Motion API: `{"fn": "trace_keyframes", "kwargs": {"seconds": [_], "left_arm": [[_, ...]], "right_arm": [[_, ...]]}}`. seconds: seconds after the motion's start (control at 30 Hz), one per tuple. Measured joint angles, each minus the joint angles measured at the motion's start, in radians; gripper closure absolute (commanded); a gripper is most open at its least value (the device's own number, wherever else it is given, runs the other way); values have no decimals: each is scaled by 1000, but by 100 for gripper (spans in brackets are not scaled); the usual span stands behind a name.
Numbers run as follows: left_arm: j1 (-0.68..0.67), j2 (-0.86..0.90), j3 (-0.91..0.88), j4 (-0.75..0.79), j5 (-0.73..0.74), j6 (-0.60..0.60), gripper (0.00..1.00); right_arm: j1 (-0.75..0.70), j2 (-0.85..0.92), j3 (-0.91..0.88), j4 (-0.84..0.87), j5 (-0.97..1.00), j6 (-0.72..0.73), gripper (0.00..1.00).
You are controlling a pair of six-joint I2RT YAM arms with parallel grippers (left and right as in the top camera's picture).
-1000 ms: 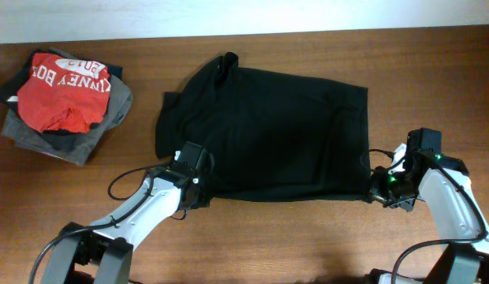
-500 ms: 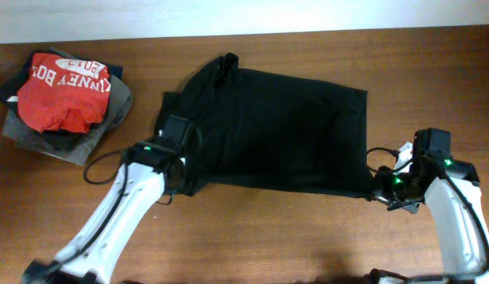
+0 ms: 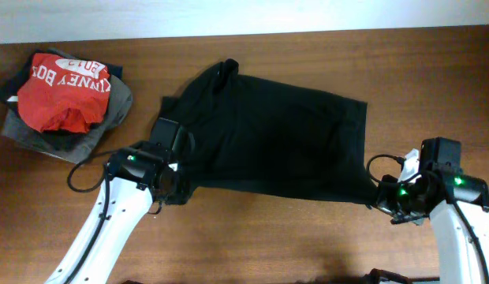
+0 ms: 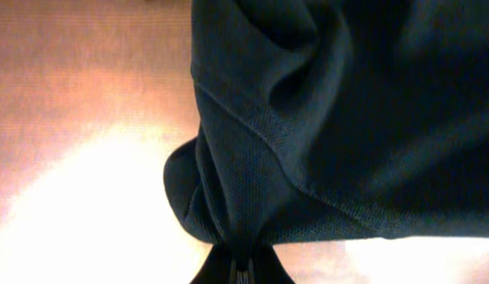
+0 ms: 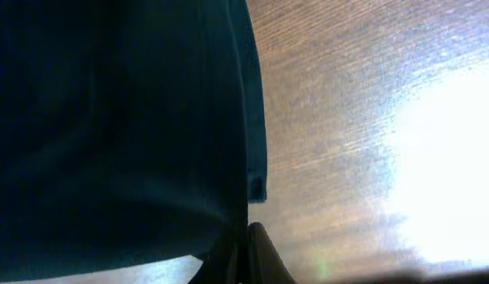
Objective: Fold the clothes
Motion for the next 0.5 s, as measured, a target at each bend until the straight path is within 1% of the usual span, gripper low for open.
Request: {"fn": "trace_keyframes", "kwargs": {"seconds": [0.1, 0.2, 0.33, 0.5], "left_arm": [[0, 0, 2, -22, -4, 1, 99], [0, 0, 3, 24, -5, 8, 99], [0, 0, 6, 173, -21, 16, 99], [0, 7, 7, 320, -31, 20, 100]], "right_arm": [[0, -29, 6, 11, -3, 0, 96], [0, -36, 15, 55, -6, 0, 96], [0, -7, 19, 128, -7, 0, 96], [0, 85, 20, 200, -6, 0, 96]]}}
